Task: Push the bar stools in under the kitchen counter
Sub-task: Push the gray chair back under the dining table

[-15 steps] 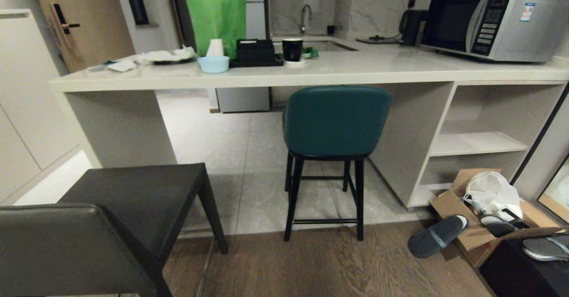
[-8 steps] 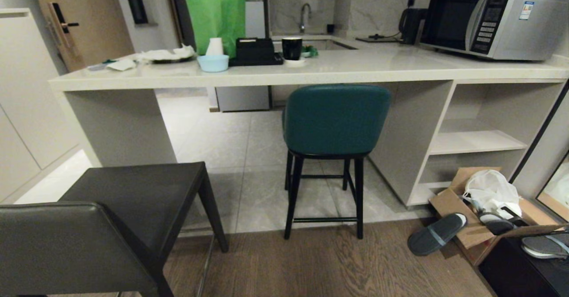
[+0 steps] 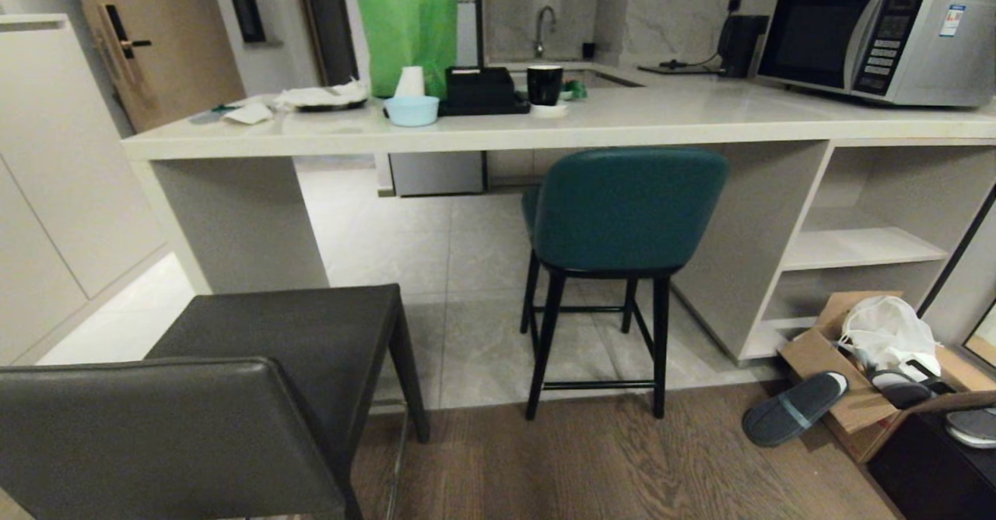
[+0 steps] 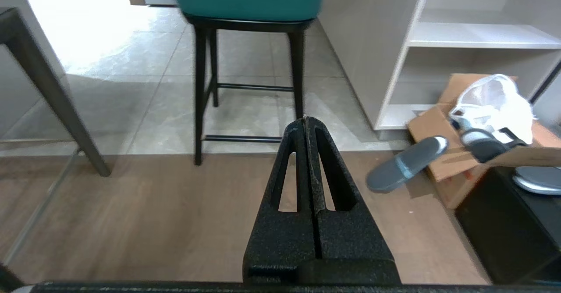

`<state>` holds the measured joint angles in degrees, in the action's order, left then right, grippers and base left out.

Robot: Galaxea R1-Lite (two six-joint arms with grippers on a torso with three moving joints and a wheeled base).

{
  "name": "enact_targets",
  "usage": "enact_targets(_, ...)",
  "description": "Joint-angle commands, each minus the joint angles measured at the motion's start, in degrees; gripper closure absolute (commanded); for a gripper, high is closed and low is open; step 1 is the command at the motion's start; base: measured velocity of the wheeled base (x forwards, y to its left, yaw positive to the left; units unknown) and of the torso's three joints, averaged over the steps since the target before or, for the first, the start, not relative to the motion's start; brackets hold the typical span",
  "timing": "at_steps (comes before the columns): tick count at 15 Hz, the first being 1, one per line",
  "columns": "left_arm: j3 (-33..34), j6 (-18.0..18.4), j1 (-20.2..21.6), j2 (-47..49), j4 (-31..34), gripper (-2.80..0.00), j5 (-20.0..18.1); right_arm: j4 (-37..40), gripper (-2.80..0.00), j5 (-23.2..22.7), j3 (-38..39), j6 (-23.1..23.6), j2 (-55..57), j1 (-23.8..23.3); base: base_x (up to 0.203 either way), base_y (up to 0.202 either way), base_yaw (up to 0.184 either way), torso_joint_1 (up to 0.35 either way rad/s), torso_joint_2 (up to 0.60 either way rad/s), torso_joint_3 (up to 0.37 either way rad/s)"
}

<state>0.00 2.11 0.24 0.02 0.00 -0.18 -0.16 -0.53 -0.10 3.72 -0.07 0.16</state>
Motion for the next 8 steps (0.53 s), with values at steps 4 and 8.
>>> enact_targets(4,0.3,0.0,0.0,0.0,0.0,0.00,0.0,0.0,0.00,0.0,0.0,0.0,0.1,0.0,0.000,0.198,0.000,0.002,0.00,0.003)
enact_targets(8,0.3,0.0,0.0,-0.1,0.0,0.00,0.0,0.0,0.00,-0.1,0.0,0.0,0.1,0.0,0.000,0.194,-0.002,0.003,0.00,0.003)
